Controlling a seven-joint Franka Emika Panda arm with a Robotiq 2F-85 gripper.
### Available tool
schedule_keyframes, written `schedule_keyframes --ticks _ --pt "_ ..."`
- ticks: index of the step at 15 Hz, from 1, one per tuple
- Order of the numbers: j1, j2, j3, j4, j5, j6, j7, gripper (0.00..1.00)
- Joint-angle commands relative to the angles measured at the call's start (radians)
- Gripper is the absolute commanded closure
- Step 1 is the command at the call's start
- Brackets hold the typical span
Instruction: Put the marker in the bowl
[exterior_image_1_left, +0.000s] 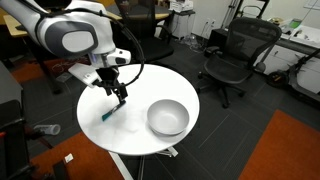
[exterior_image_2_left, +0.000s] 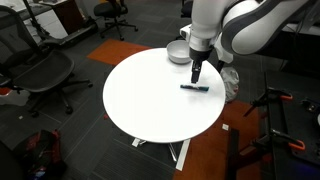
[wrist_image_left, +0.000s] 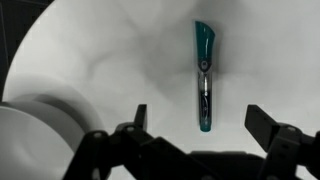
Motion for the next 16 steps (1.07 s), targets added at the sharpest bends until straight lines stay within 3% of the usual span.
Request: schedule_keyframes --ticks 1,6,16 --pt "-0.024 0.019 0.026 0.012 0.055 0.013 -0.067 0.0" --pt "-0.049 0.045 0.055 0.015 0.12 0.024 -0.154 0.0" --pt "-0.057 0.128 0.062 0.031 0.128 0.119 -0.148 0.0"
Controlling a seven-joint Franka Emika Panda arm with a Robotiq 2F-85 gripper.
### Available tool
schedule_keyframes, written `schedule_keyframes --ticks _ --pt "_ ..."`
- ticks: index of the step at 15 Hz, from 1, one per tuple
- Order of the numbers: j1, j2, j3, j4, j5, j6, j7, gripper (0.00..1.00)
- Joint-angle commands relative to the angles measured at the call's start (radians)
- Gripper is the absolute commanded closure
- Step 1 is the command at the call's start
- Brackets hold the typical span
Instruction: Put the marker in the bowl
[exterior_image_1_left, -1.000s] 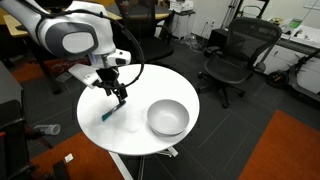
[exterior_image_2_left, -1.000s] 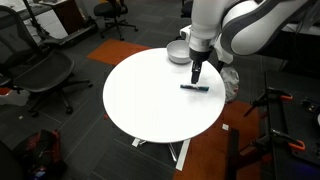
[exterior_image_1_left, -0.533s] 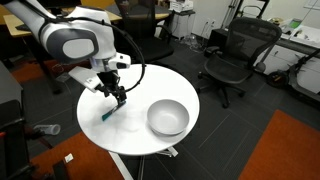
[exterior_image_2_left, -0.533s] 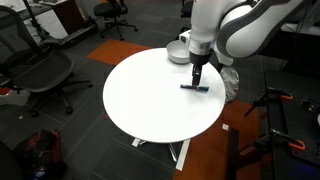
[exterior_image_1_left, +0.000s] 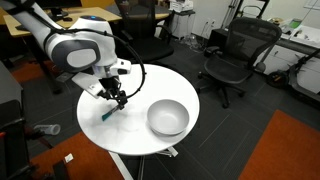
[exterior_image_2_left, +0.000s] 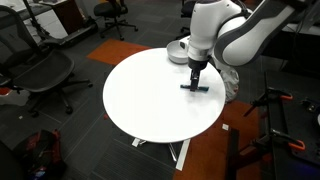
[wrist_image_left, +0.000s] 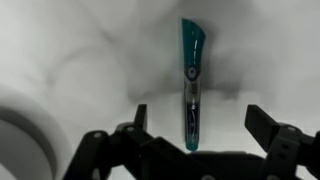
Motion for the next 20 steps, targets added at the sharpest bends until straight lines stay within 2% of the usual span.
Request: schedule_keyframes --ticks 1,7,8,9,18,19,20 --pt "-0.019 0.037 0.016 0.021 0.023 0.042 -0.024 0.0" --pt "-0.016 0.073 0.01 0.041 0.016 0.056 -0.016 0.0" --pt "-0.016 0.078 0.011 0.043 0.016 0.057 -0.016 0.25" --pt "-0.018 0.081 0.013 0.044 0.018 0.058 -0.016 0.26" --pt "-0.019 0.092 0.017 0.06 0.025 0.059 -0.009 0.94" --pt "-0.018 0.089 0.016 0.059 0.027 0.061 -0.007 1.0" --pt "-0.015 0.079 0.013 0.054 0.029 0.065 0.003 0.98"
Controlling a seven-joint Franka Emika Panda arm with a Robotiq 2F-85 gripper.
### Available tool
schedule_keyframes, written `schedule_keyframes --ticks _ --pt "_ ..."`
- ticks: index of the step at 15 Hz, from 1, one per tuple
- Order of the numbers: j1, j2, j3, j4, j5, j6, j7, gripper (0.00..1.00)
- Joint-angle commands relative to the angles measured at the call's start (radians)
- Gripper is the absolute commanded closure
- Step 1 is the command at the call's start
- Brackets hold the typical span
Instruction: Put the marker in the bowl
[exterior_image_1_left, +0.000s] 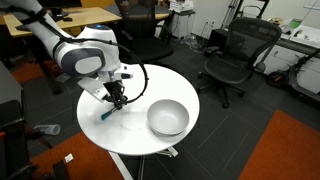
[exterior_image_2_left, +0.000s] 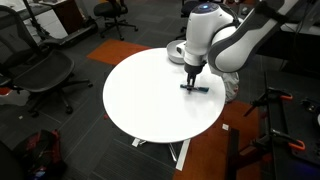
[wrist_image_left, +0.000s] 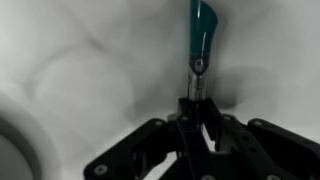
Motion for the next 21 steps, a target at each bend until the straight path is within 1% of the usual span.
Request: schedule_keyframes --ticks 1,3,6,7,10,15,18,21 --pt "-0.001 -0.012 -0.004 -0.004 0.024 0.041 0.019 0.95" --pt "0.023 -0.041 -0.032 -0.01 0.026 0.067 0.077 0.95" --pt "0.038 -0.109 -0.063 -0.03 0.03 0.106 0.148 0.95" --pt "0.056 -0.125 -0.086 -0.032 0.021 0.12 0.178 0.95" --pt "0.094 -0.182 -0.158 -0.022 0.001 0.114 0.263 0.95" --pt "0.16 -0.21 -0.301 0.051 -0.054 0.08 0.447 0.95" --pt "0.15 -0.195 -0.337 0.132 -0.071 0.014 0.48 0.95" --pt "0.124 -0.173 -0.338 0.209 -0.072 -0.063 0.475 0.95"
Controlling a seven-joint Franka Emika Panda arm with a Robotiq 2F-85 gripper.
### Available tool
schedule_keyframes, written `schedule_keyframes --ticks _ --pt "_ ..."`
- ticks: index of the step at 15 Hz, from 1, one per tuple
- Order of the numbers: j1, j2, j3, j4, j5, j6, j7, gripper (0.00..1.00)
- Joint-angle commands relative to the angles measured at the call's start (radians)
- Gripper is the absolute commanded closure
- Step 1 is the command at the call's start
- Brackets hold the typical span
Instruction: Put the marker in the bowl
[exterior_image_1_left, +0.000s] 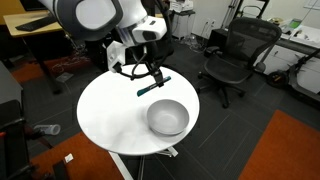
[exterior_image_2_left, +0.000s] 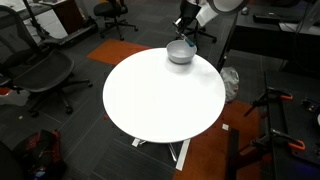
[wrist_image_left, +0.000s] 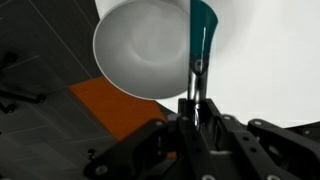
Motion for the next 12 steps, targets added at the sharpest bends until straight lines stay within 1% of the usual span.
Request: schedule_keyframes --ticks 1,5,8,12 --pt "-0.024 0.031 0.002 0.109 -0.022 -0.117 0.028 0.95" --pt "-0.069 0.07 0.029 0.201 -0.007 -0.234 0.0 0.95" --pt "-0.103 0.113 0.048 0.258 0.011 -0.27 -0.013 0.95" --pt "-0.137 0.168 0.069 0.307 0.032 -0.283 -0.018 0.95"
